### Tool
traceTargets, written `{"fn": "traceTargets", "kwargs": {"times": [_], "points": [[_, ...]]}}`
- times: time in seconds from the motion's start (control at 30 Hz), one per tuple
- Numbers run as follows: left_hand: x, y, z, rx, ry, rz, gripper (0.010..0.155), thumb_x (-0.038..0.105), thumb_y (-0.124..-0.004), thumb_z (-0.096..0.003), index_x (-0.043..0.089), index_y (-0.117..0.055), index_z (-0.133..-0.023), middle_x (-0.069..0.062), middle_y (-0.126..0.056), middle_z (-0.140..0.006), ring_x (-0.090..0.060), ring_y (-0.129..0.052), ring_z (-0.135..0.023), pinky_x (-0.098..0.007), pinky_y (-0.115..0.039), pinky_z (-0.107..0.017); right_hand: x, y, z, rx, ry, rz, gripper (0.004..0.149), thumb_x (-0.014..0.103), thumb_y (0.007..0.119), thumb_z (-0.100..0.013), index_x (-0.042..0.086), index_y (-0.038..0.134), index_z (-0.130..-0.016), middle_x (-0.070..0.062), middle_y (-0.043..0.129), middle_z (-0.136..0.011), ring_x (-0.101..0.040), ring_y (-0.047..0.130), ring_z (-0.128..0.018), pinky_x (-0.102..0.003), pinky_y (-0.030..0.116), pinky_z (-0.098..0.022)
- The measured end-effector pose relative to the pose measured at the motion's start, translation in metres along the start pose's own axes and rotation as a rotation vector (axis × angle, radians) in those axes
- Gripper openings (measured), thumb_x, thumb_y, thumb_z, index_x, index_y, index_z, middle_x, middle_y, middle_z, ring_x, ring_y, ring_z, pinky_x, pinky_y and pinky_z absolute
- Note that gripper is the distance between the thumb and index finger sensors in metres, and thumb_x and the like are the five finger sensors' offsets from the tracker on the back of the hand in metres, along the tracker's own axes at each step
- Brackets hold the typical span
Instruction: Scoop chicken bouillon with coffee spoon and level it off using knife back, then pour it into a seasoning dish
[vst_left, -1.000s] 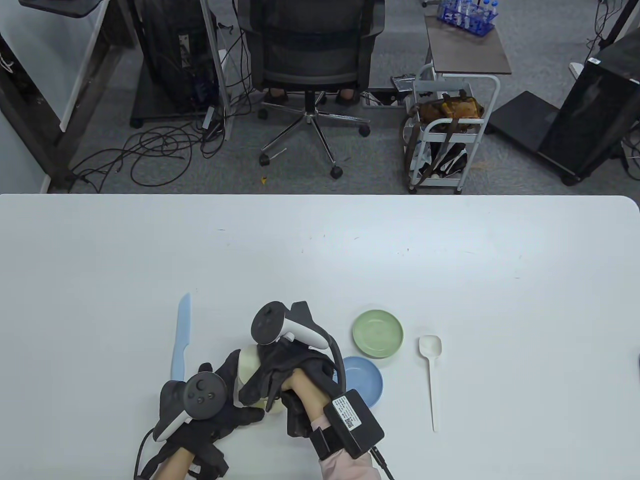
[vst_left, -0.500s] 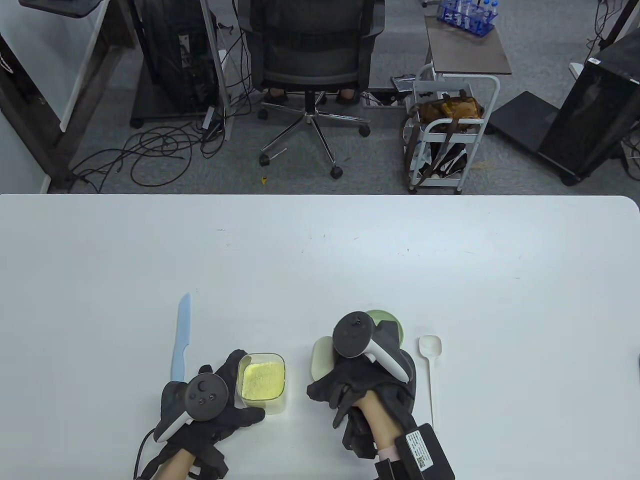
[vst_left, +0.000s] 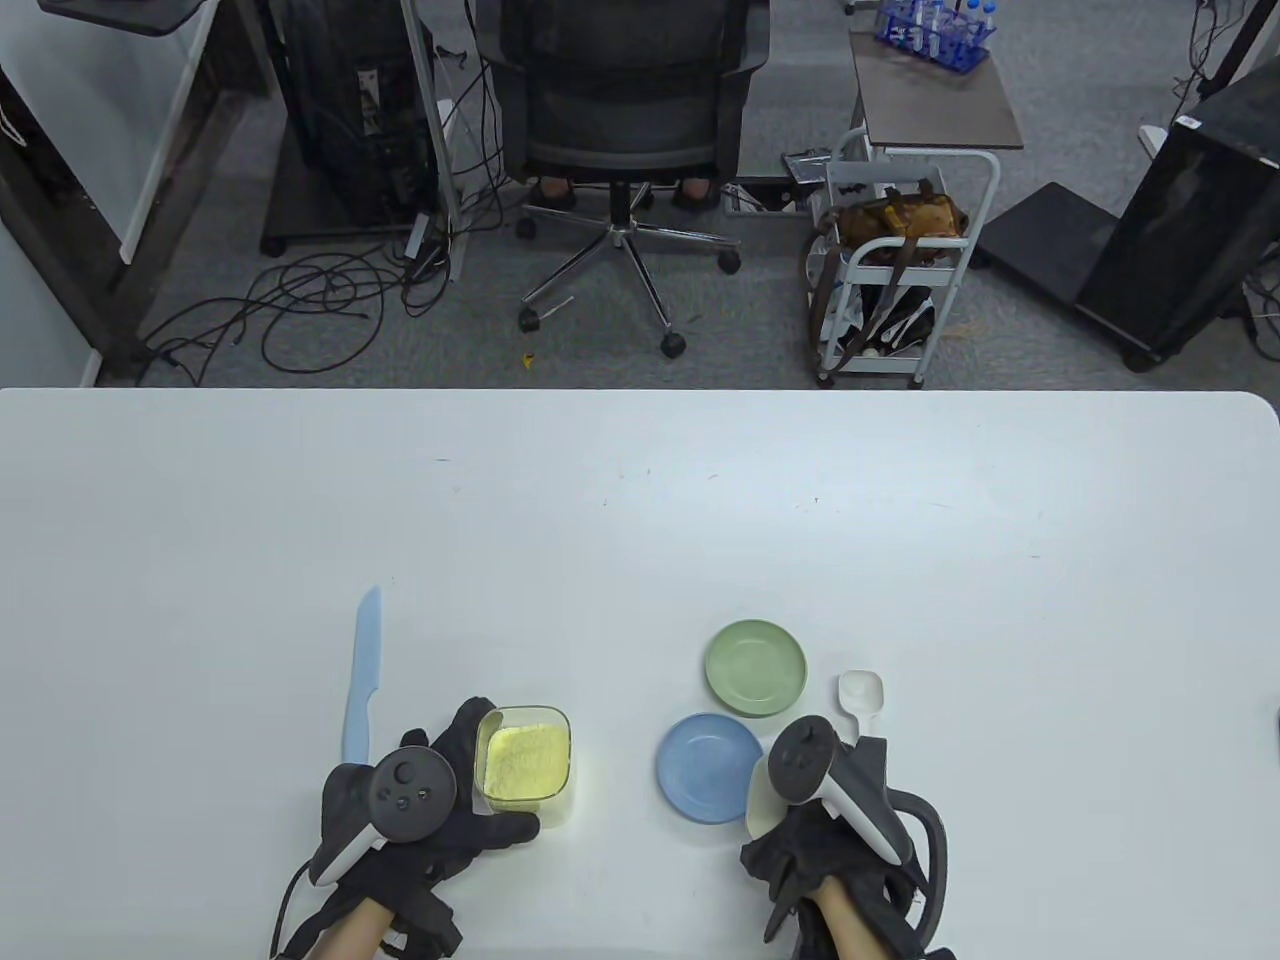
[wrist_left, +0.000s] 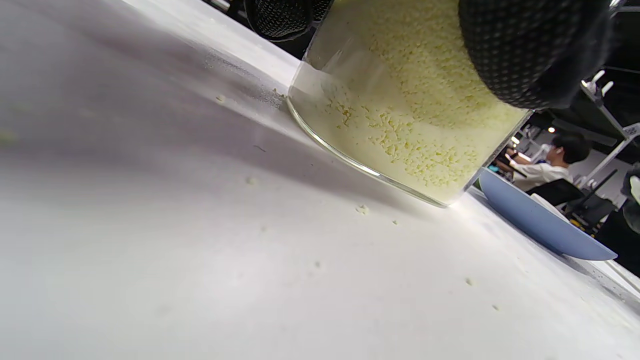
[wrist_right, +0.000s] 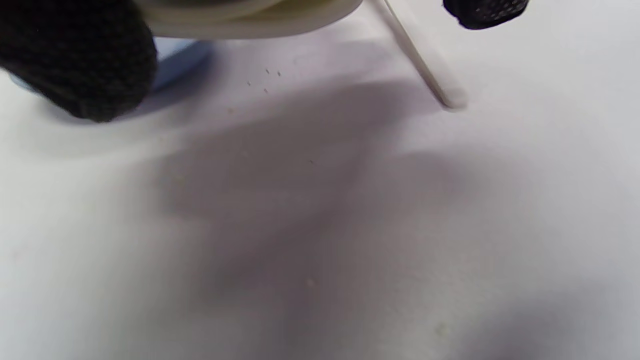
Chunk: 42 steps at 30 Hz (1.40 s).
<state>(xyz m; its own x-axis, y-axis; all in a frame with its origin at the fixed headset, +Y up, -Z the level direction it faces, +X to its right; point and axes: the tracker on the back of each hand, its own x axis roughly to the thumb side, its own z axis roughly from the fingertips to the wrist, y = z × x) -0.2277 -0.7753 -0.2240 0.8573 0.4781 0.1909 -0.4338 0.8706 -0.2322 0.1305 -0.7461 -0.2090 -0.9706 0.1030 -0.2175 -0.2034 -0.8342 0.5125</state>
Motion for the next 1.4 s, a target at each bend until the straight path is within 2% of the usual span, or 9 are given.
{"fn": "traceTargets", "kwargs": {"times": [0.1, 0.2, 0.3, 0.73, 0.9, 1.13, 1.2, 1.27, 1.4], "points": [[0.000, 0.000, 0.000, 0.000, 0.001, 0.000, 0.119, 0.060, -0.089, -0.0294, 0.015, -0.011, -0.107, -0.007, -0.043, -0.119, -0.024, -0.057, -0.114, -0.064, -0.027, -0.079, 0.000, 0.011, -0.003, 0.040, 0.041, 0.072, 0.111, 0.048, 0.092, -0.029, 0.022, 0.000, -0.085, -0.018, 0.004, -0.100, -0.050, 0.024, -0.090, -0.068, 0.046, -0.062], [0.000, 0.000, 0.000, 0.002, 0.001, 0.000, 0.118, 0.060, -0.089, -0.0295, 0.015, -0.012, -0.107, -0.007, -0.044, -0.118, -0.025, -0.058, -0.114, -0.064, -0.027, -0.079, 0.002, 0.021, -0.007, 0.100, 0.052, 0.118, 0.111, 0.049, 0.091, -0.030, 0.021, -0.001, -0.085, -0.017, 0.002, -0.100, -0.050, 0.019, -0.091, -0.063, 0.040, -0.064], [0.000, 0.000, 0.000, 0.001, 0.002, 0.000, 0.118, 0.060, -0.089, -0.0297, 0.016, -0.012, -0.107, -0.006, -0.044, -0.118, -0.025, -0.058, -0.114, -0.064, -0.027, -0.079, 0.004, 0.027, -0.010, 0.137, 0.077, 0.180, 0.110, 0.050, 0.090, -0.029, 0.021, 0.000, -0.086, -0.015, -0.001, -0.100, -0.049, 0.015, -0.091, -0.063, 0.035, -0.067], [0.000, 0.000, 0.000, 0.000, 0.002, 0.001, 0.118, 0.060, -0.089, -0.0293, 0.016, -0.012, -0.107, -0.006, -0.044, -0.118, -0.024, -0.058, -0.114, -0.064, -0.027, -0.079, 0.005, 0.032, -0.014, 0.223, 0.080, 0.187, 0.109, 0.053, 0.088, -0.026, 0.022, 0.002, -0.086, -0.010, -0.006, -0.100, -0.050, 0.002, -0.091, -0.065, 0.022, -0.070], [0.000, 0.000, 0.000, 0.000, 0.002, 0.001, 0.118, 0.060, -0.089, -0.0295, 0.016, -0.012, -0.107, -0.006, -0.044, -0.118, -0.024, -0.058, -0.114, -0.064, -0.027, -0.079, 0.005, 0.031, -0.010, 0.213, 0.066, 0.172, 0.112, 0.056, 0.088, -0.024, 0.022, 0.000, -0.084, -0.010, -0.011, -0.098, -0.049, 0.000, -0.092, -0.066, 0.018, -0.070], [0.000, 0.000, 0.000, -0.001, 0.002, 0.001, 0.118, 0.060, -0.089, -0.0293, 0.016, -0.012, -0.107, -0.006, -0.044, -0.118, -0.025, -0.058, -0.114, -0.064, -0.027, -0.079, -0.004, -0.002, 0.004, 0.055, 0.018, 0.003, 0.110, 0.054, 0.088, -0.025, 0.022, 0.001, -0.084, -0.011, -0.008, -0.099, -0.047, 0.004, -0.094, -0.066, 0.019, -0.070], [0.000, 0.000, 0.000, -0.001, 0.002, 0.001, 0.118, 0.060, -0.089, -0.0294, 0.016, -0.012, -0.107, -0.007, -0.044, -0.118, -0.025, -0.058, -0.114, -0.064, -0.027, -0.079, -0.012, -0.015, 0.006, -0.061, 0.033, -0.088, 0.107, 0.052, 0.087, -0.027, 0.021, 0.002, -0.085, -0.012, -0.005, -0.100, -0.046, 0.008, -0.094, -0.065, 0.021, -0.070], [0.000, 0.000, 0.000, -0.001, 0.002, 0.001, 0.118, 0.060, -0.089, -0.0294, 0.016, -0.012, -0.107, -0.007, -0.044, -0.118, -0.025, -0.058, -0.114, -0.064, -0.027, -0.079, -0.025, -0.028, 0.005, -0.197, 0.093, -0.174, 0.104, 0.048, 0.087, -0.030, 0.021, 0.005, -0.087, -0.013, 0.001, -0.101, -0.046, 0.013, -0.094, -0.065, 0.024, -0.070], [0.000, 0.000, 0.000, -0.003, 0.002, 0.003, 0.118, 0.060, -0.089, -0.0295, 0.016, -0.012, -0.107, -0.007, -0.044, -0.118, -0.025, -0.058, -0.114, -0.064, -0.027, -0.079, -0.046, -0.034, -0.005, -0.264, 0.254, -0.252, 0.095, 0.042, 0.083, -0.036, 0.023, 0.006, -0.088, -0.011, 0.010, -0.101, -0.043, 0.023, -0.092, -0.060, 0.029, -0.069]]}}
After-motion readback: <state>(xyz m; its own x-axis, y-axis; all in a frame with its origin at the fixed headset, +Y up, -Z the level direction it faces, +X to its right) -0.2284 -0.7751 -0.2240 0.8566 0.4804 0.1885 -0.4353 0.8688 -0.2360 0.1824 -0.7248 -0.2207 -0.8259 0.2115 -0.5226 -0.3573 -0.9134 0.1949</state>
